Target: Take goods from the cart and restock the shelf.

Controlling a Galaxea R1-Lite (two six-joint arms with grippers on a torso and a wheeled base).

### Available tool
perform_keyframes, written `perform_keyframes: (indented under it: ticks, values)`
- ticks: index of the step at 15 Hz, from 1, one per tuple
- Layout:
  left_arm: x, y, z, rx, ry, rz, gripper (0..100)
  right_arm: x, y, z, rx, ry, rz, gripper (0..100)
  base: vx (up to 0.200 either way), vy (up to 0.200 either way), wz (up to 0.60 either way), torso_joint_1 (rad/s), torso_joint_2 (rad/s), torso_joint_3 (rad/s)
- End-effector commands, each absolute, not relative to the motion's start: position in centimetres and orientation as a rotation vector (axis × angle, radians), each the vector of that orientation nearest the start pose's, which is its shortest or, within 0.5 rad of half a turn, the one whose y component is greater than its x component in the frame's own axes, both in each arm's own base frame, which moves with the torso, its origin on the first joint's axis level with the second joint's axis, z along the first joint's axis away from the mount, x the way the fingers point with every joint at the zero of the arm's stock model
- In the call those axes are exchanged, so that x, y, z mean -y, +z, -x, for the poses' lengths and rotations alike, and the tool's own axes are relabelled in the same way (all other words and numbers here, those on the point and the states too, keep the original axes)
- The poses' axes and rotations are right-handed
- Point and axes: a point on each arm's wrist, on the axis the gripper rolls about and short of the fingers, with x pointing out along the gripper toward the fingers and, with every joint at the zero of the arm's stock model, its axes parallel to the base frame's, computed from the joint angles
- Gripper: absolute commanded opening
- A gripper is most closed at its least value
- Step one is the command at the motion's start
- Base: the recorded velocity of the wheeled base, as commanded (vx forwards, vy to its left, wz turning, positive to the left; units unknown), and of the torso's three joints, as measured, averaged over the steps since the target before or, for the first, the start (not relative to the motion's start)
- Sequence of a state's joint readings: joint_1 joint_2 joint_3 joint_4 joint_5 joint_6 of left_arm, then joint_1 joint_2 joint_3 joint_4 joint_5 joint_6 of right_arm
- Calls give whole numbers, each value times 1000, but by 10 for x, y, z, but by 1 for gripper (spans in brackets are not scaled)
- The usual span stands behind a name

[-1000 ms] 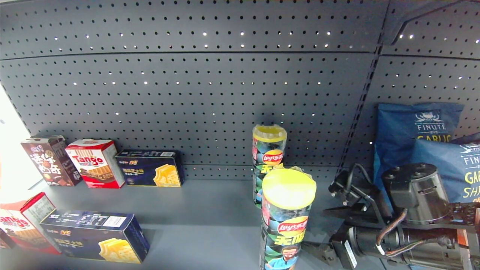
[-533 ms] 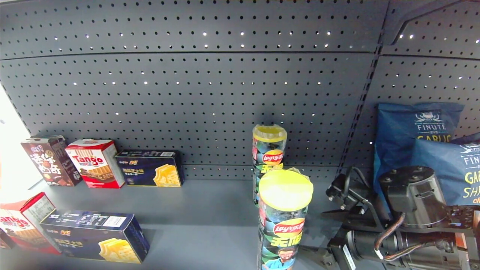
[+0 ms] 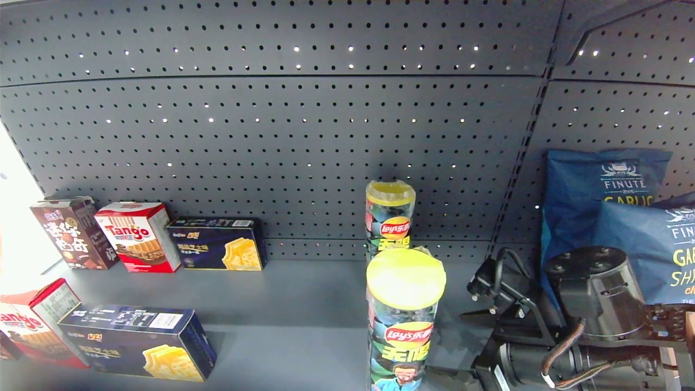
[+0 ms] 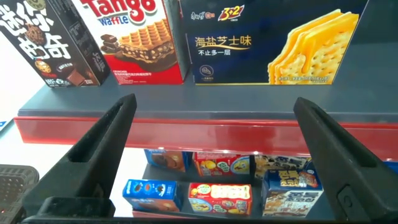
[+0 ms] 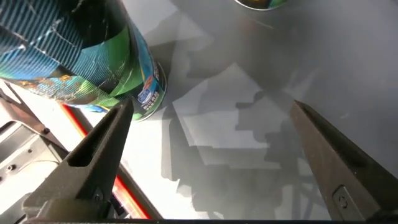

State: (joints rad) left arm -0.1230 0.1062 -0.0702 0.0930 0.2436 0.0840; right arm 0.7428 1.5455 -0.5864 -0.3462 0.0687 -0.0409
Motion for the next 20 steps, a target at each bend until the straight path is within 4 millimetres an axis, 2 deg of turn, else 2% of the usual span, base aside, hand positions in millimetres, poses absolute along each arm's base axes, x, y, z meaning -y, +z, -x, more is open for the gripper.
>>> perform_keyframes:
  ticks: [1,20]
  values:
    - [-8,88,19,-135,115,-108,100,-163,141,-173,-577,804,248,100,0,0,0,0,0,0]
    - [-8,88,19,-132,116,-106,100,-161,141,-172,-580,801,248,100,0,0,0,0,0,0]
